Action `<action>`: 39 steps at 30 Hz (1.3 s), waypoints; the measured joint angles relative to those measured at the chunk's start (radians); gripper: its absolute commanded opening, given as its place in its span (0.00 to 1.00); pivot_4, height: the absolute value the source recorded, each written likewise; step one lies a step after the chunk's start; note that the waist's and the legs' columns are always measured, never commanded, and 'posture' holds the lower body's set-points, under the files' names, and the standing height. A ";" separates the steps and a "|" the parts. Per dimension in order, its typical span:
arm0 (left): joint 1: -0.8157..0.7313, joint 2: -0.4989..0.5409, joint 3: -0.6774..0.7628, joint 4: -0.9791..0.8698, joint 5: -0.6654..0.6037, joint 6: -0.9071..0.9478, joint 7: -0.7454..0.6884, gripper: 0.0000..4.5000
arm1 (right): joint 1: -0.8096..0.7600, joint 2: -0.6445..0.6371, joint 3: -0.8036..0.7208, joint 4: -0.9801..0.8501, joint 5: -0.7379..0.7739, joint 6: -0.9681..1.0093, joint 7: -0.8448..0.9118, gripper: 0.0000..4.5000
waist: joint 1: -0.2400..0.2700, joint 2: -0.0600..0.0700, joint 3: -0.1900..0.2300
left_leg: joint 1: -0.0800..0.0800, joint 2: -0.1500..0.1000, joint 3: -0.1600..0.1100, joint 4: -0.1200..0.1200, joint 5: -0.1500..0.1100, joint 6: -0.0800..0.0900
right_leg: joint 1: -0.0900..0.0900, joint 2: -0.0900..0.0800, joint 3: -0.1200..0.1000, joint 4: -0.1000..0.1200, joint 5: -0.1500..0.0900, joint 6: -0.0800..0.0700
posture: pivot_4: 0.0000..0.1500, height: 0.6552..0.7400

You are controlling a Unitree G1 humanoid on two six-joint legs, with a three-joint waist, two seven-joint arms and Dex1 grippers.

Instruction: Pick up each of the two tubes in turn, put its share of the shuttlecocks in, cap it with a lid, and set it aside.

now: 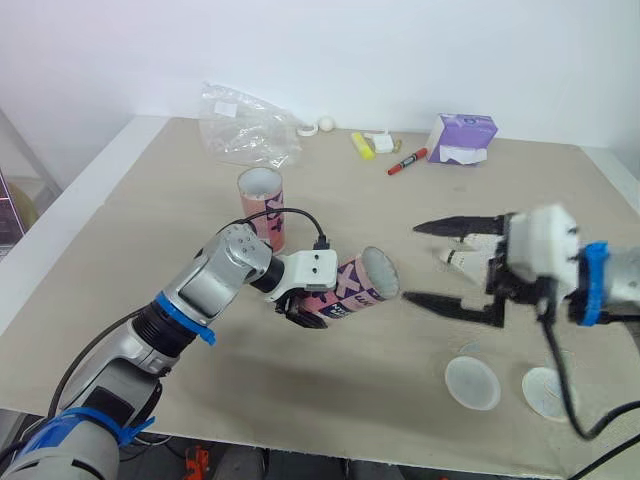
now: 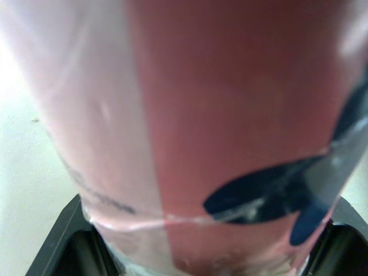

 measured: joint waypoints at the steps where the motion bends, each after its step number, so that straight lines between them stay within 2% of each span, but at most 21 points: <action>1: 0.000 0.000 -0.001 0.000 0.001 -0.002 0.000 0.68 | -0.006 -0.010 -0.017 0.020 0.009 0.019 0.002 0.99 | 0.000 0.000 0.000 | 0.000 0.000 0.000 0.000 0.000 0.000 | 0.000 0.000 0.000 0.000 0.000 0.000 | 1.00 1.00; 4: -0.008 -0.004 -0.006 0.010 0.003 -0.007 -0.005 0.68 | -0.076 -0.013 -0.013 0.080 0.016 0.038 0.015 0.83 | -0.001 0.002 -0.001 | 0.001 0.000 0.000 0.000 0.000 0.000 | 0.000 0.000 0.000 0.000 0.000 0.000 | 1.00 1.00; 6: -0.012 -0.005 -0.009 0.014 0.003 -0.012 -0.007 0.68 | -0.113 -0.015 0.015 0.095 -0.001 0.025 0.028 0.61 | -0.001 0.002 -0.001 | 0.001 0.000 0.000 0.000 0.000 0.000 | 0.000 0.000 0.000 0.000 0.000 0.000 | 1.00 1.00; 7: -0.017 -0.007 -0.013 0.023 0.004 -0.023 -0.011 0.68 | -0.138 -0.020 0.056 0.104 -0.030 0.006 0.047 0.54 | -0.001 0.002 -0.001 | 0.001 0.000 0.000 0.000 0.000 0.000 | 0.000 0.000 0.000 0.000 0.000 0.000 | 1.00 1.00; 9: -0.031 -0.014 -0.024 0.037 0.005 -0.039 -0.016 0.68 | -0.151 -0.025 0.129 0.107 -0.076 -0.020 0.080 0.33 | 0.002 0.002 -0.001 | 0.000 0.000 0.000 0.000 0.000 0.000 | 0.000 0.000 -0.001 0.000 0.000 0.000 | 1.00 1.00; 10: -0.034 -0.017 -0.026 0.042 0.005 -0.043 -0.017 0.68 | -0.154 -0.025 0.148 0.109 -0.087 -0.025 0.089 0.21 | 0.003 0.002 -0.001 | 0.000 0.000 0.000 0.000 0.000 0.000 | 0.000 -0.001 -0.001 0.000 0.000 0.000 | 1.00 1.00; 11: -0.039 -0.021 -0.027 0.053 0.005 -0.047 -0.019 0.68 | -0.163 -0.024 0.178 0.113 -0.100 -0.032 0.103 0.16 | 0.005 0.002 -0.001 | 0.000 -0.001 0.000 0.000 0.000 0.000 | 0.000 -0.001 -0.001 0.000 0.000 0.000 | 1.00 1.00; 12: -0.043 -0.024 -0.029 0.060 0.005 -0.049 -0.021 0.68 | -0.177 -0.021 0.201 0.115 -0.112 -0.039 0.114 0.03 | 0.006 0.002 -0.001 | 0.000 -0.001 0.000 0.000 0.000 0.000 | 0.000 -0.001 -0.001 0.000 0.000 0.000 | 1.00 1.00; 13: -0.048 -0.028 -0.030 0.067 0.005 -0.051 -0.021 0.68 | -0.200 -0.011 0.231 0.115 -0.128 -0.050 0.128 0.01 | 0.006 0.003 -0.001 | 0.000 -0.001 0.000 0.000 0.001 0.001 | 0.000 -0.001 -0.001 0.000 0.000 0.000 | 1.00 1.00; 17: -0.055 -0.038 -0.033 0.083 0.011 -0.059 -0.021 0.68 | -0.267 0.037 0.320 0.121 -0.170 -0.071 0.148 0.01 | 0.009 0.002 -0.001 | 0.000 -0.001 0.000 0.001 0.002 0.002 | -0.002 -0.001 -0.001 0.000 0.000 0.001 | 1.00 1.00; 22: -0.058 -0.042 -0.036 0.088 0.013 -0.066 -0.021 0.68 | -0.326 0.121 0.493 0.169 -0.291 -0.107 0.179 0.01 | 0.011 0.003 -0.001 | 0.000 0.000 0.000 0.001 0.002 0.002 | -0.001 -0.001 -0.003 0.000 0.000 0.001 | 1.00 1.00; 27: -0.055 -0.041 -0.034 0.087 0.014 -0.069 -0.020 0.68 | -0.398 0.198 0.603 0.255 -0.405 -0.149 0.212 0.01 | 0.011 0.003 -0.001 | -0.001 0.000 0.000 0.001 0.003 0.003 | 0.000 -0.001 -0.004 0.001 0.000 0.000 | 1.00 1.00; 34: -0.047 -0.033 -0.022 0.100 0.011 -0.061 -0.021 0.68 | -0.519 0.296 0.681 0.372 -0.508 -0.156 0.271 0.01 | 0.002 0.003 -0.001 | 0.002 0.004 0.000 0.001 0.004 0.004 | 0.001 0.002 -0.006 0.003 0.002 -0.002 | 1.00 1.00; 39: -0.043 -0.028 -0.015 0.107 0.032 -0.060 -0.020 0.68 | -0.550 0.348 0.696 0.419 -0.560 -0.136 0.304 0.01 | -0.012 0.003 -0.001 | 0.006 0.004 0.000 0.000 0.008 0.008 | 0.000 0.002 -0.006 0.007 0.003 -0.004 | 1.00 1.00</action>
